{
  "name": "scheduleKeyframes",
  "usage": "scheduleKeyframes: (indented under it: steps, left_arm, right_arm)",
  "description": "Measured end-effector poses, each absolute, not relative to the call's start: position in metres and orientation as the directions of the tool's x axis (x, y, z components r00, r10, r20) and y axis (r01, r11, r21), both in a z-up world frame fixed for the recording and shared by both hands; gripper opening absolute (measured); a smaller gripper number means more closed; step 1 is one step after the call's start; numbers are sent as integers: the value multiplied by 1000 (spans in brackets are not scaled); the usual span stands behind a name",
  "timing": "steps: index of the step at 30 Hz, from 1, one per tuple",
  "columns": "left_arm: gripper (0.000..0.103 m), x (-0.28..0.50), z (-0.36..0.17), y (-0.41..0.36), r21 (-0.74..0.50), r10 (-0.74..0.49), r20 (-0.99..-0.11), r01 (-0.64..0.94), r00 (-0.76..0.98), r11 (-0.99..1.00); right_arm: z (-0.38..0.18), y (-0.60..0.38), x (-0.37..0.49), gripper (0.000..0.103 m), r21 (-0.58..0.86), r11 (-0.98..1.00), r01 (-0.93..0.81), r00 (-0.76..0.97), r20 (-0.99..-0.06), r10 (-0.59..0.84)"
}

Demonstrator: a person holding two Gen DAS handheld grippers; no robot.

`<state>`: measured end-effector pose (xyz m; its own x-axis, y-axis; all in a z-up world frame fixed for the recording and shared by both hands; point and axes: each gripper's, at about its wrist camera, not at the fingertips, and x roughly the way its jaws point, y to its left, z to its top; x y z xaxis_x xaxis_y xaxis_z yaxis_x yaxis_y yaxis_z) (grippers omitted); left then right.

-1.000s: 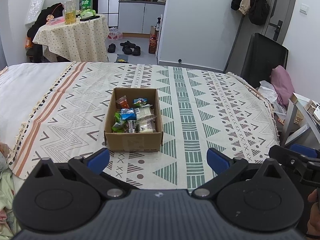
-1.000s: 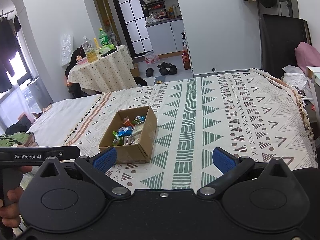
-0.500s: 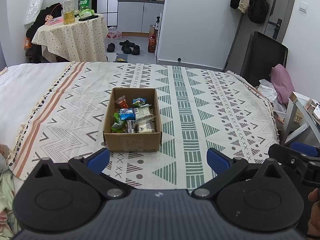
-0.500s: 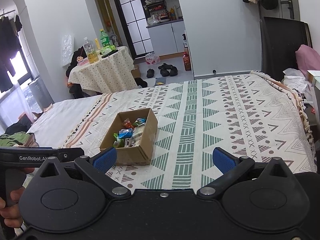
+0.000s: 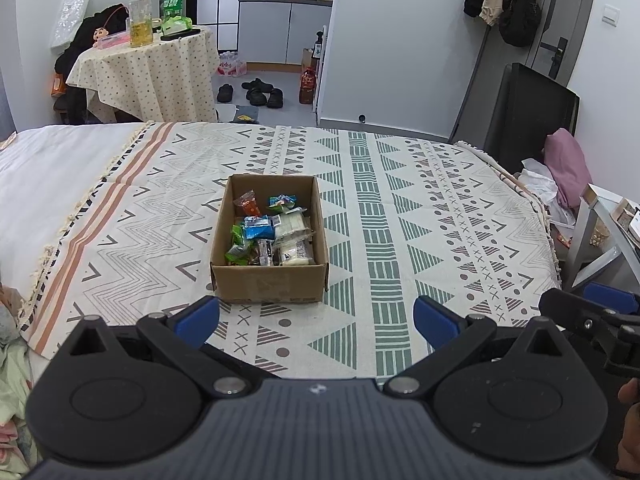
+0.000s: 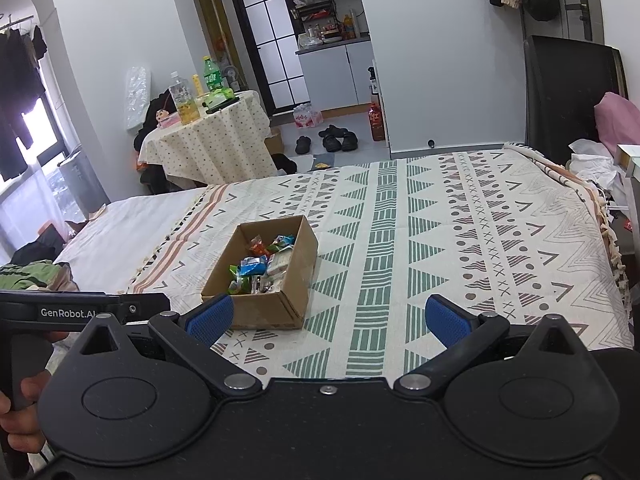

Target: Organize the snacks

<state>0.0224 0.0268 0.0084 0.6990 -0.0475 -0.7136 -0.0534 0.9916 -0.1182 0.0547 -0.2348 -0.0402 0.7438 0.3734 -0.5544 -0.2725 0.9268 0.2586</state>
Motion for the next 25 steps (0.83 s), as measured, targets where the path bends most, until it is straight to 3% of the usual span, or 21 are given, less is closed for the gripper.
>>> scheduleKeyframes:
  steps: [25]
  left_arm:
    - [103,23,3,24,-102,-44,-725,-45,687,994]
  right_arm:
    - [-45,-234,57,103,263,928,-265,734,-569,371]
